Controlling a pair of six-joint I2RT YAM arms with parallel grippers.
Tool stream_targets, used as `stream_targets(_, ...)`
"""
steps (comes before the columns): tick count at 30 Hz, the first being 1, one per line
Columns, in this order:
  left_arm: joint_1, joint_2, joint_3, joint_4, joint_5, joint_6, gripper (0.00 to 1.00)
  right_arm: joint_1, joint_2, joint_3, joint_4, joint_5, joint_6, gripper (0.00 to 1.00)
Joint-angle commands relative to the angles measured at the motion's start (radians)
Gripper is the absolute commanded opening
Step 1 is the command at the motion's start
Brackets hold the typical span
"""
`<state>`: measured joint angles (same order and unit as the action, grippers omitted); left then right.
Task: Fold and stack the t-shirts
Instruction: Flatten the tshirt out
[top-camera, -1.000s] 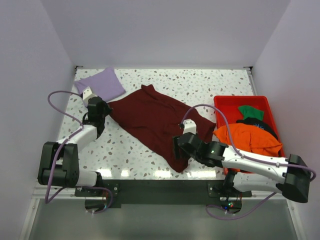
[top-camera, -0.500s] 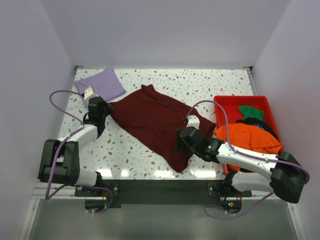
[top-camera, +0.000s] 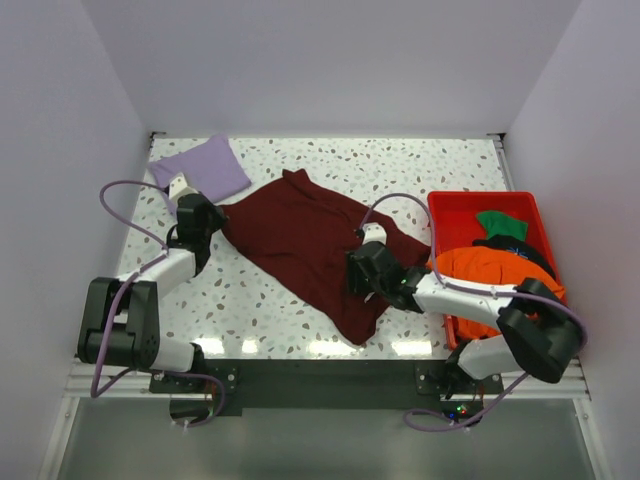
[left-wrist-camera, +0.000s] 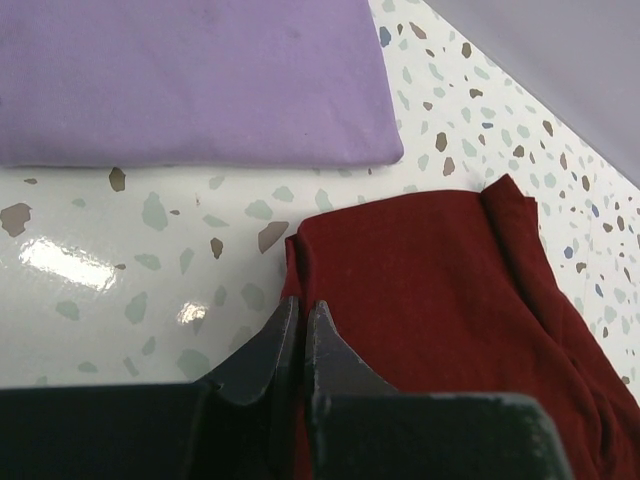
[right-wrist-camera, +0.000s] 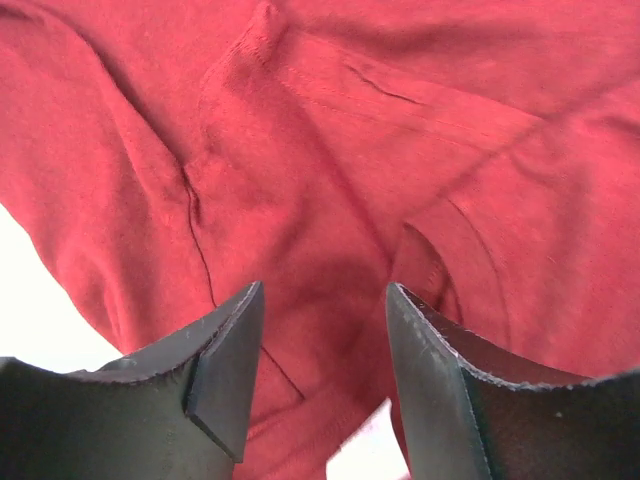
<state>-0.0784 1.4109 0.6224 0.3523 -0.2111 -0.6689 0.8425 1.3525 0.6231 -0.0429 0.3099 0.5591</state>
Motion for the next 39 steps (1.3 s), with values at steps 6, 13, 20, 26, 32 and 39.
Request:
stream_targets(6,0.008,0.003,-0.009,0.059,0.009,0.012,0.00,-0.042,0.141,0.082,0.150,-0.068,-0.073,0.53)
stream_targets(13,0.008,0.000,-0.009,0.057,0.009,0.015,0.00,-0.072,0.203,0.116,0.158,-0.094,-0.105,0.45)
stream_targets(20,0.008,-0.004,-0.009,0.056,0.009,0.015,0.00,-0.072,0.177,0.119,0.115,-0.130,-0.099,0.00)
stream_targets(26,0.008,-0.006,-0.009,0.057,0.007,0.015,0.00,0.018,0.102,0.180,0.046,-0.125,-0.114,0.00)
stream_targets(32,0.008,-0.010,-0.012,0.054,0.009,0.014,0.00,0.239,0.195,0.328,-0.040,-0.035,-0.123,0.00)
stream_targets(39,0.008,-0.020,-0.016,0.054,0.012,0.015,0.00,0.352,0.307,0.418,-0.121,-0.066,-0.113,0.06)
